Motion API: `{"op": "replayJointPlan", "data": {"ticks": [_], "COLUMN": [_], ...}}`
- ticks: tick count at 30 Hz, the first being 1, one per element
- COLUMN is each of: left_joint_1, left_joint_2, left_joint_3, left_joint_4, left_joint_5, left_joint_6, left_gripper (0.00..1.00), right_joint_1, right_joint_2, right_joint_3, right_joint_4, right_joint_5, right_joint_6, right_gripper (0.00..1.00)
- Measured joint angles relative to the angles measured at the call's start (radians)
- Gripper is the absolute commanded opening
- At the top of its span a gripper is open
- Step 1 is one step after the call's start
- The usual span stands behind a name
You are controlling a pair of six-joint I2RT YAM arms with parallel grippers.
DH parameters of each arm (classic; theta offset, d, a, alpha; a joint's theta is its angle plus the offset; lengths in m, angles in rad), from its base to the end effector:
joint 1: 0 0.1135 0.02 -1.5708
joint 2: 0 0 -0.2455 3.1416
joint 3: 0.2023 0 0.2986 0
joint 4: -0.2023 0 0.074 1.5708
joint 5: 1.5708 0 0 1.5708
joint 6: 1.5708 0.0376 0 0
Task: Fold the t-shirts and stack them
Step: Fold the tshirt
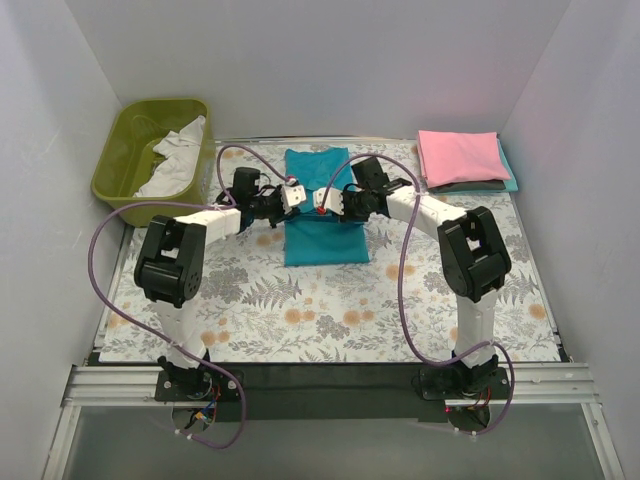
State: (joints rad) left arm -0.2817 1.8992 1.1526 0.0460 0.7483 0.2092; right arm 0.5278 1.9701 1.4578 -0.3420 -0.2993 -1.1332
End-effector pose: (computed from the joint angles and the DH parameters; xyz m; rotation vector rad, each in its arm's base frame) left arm 0.4081 -0.1447 0.1258 0.9053 1.9952 -0.8821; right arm 0.4022 0.2473 0.1657 -1.8423 1.5017 0.0767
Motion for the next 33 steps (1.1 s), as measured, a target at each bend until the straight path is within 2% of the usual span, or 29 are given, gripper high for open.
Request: {"op": "replayJointPlan", "data": {"ticks": [1, 3, 4, 5, 7, 10, 15, 18, 21, 24, 29, 33], "left_joint_1": [0.002, 0.005, 0.005, 0.005, 0.006, 0.015, 0.048, 0.071, 0.089, 0.089, 0.08, 0.079], "left_joint_2": [0.012, 0.038, 0.05, 0.06, 0.071, 0.072, 0.055, 0.021, -0.036, -0.105, -0.111, -0.031], "left_joint_3": [0.004, 0.01, 0.013, 0.016, 0.02, 0.047, 0.13, 0.157, 0.148, 0.099, 0.042, 0.017], "left_joint_4": [0.003, 0.011, 0.014, 0.018, 0.023, 0.033, 0.044, 0.034, -0.001, -0.025, -0.034, -0.007], "left_joint_5": [0.0, -0.001, -0.002, -0.006, -0.019, -0.04, -0.066, -0.067, -0.05, -0.026, -0.005, 0.005], "left_joint_6": [0.002, 0.004, 0.003, -0.001, -0.014, -0.056, -0.156, -0.236, -0.32, -0.421, -0.627, -0.799], "left_gripper": [0.01, 0.13, 0.17, 0.26, 0.35, 0.42, 0.43, 0.4, 0.37, 0.29, 0.27, 0.27], "right_joint_1": [-0.003, -0.004, -0.005, -0.005, -0.006, -0.013, -0.036, -0.05, -0.063, -0.071, -0.071, -0.077], "right_joint_2": [0.017, 0.047, 0.056, 0.062, 0.066, 0.065, 0.008, -0.064, -0.138, -0.177, -0.13, -0.015], "right_joint_3": [0.012, 0.027, 0.029, 0.031, 0.035, 0.066, 0.1, 0.098, 0.083, 0.059, 0.044, 0.064], "right_joint_4": [0.001, 0.005, 0.007, 0.008, 0.013, 0.021, 0.039, 0.041, 0.047, 0.036, -0.01, -0.033], "right_joint_5": [0.0, 0.003, 0.007, 0.013, 0.026, 0.037, 0.042, 0.042, 0.027, -0.01, -0.1, -0.173], "right_joint_6": [0.0, 0.002, 0.007, 0.017, 0.025, 0.049, 0.121, 0.175, 0.235, 0.297, 0.418, 0.507], "right_gripper": [0.02, 0.16, 0.33, 0.4, 0.46, 0.53, 0.52, 0.41, 0.35, 0.31, 0.3, 0.27]}}
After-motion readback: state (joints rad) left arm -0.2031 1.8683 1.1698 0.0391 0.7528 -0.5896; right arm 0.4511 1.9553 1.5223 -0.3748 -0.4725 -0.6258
